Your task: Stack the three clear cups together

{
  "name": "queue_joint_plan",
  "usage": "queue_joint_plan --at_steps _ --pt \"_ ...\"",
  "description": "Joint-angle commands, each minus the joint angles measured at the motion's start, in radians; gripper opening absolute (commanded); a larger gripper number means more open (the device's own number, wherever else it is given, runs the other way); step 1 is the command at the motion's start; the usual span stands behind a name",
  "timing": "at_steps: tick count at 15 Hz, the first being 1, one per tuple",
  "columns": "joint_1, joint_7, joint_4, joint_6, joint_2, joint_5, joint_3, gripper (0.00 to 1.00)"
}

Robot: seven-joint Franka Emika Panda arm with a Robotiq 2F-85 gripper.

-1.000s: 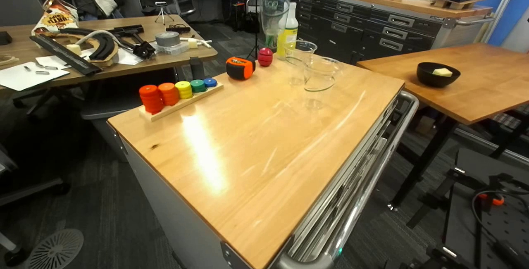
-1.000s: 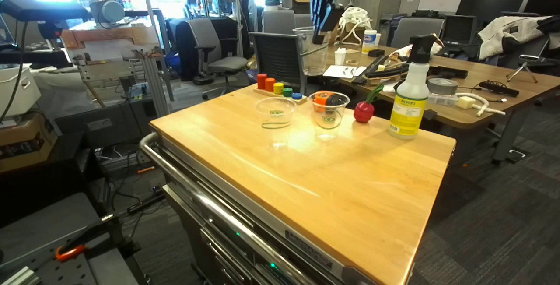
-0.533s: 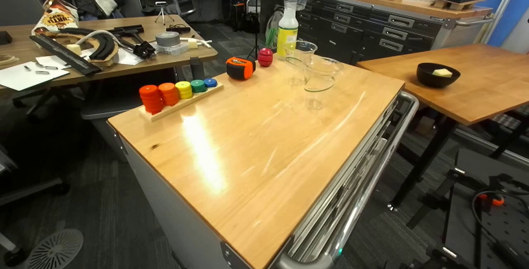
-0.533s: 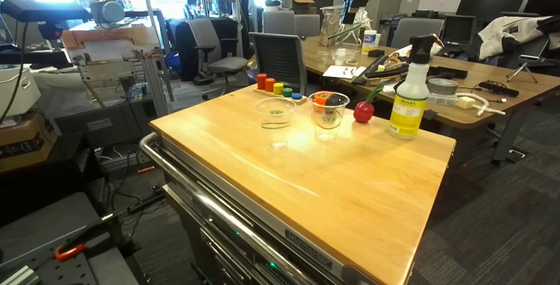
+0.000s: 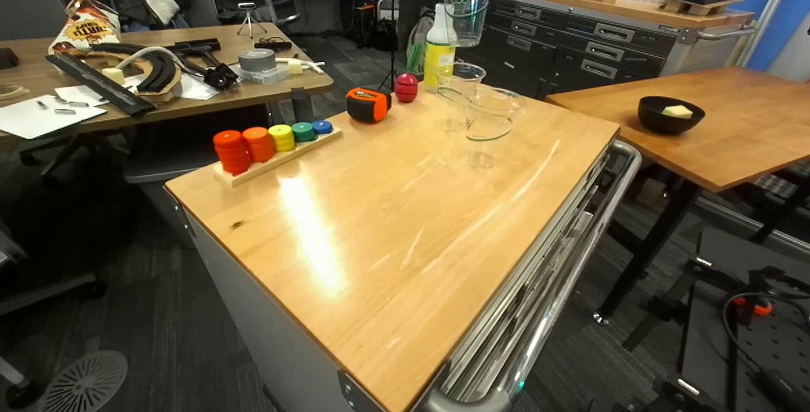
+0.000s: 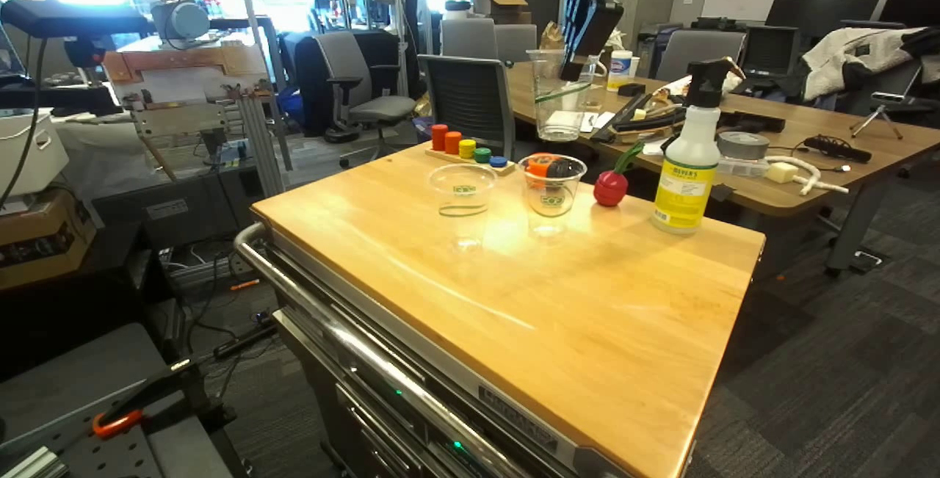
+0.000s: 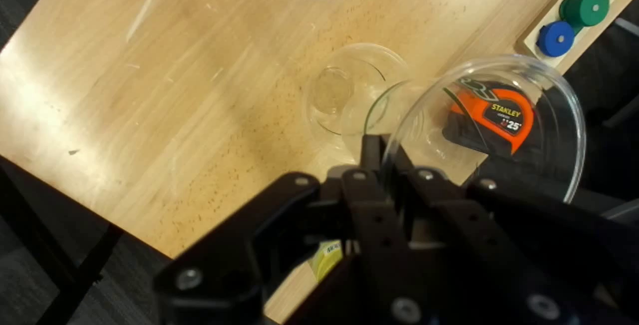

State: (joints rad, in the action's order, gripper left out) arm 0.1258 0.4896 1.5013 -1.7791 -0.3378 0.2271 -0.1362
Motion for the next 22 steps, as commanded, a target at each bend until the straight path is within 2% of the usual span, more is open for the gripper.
queue_joint_plan --at_steps 1,17,18,19,22 --pt "0.000 0.005 0.008 0.029 -0.007 0.006 -0.003 0.01" --pt "-0.002 -0.049 0.070 -0.072 -0.062 0.019 0.012 0.01" --pt "-0.006 -0.059 0.078 -0.080 -0.059 0.009 0.014 0.19" --pt "-0.009 -0.067 0.084 -0.090 -0.058 0.006 0.015 0.31" --pt "-0.019 -0.088 0.093 -0.112 -0.045 -0.009 0.015 0.52"
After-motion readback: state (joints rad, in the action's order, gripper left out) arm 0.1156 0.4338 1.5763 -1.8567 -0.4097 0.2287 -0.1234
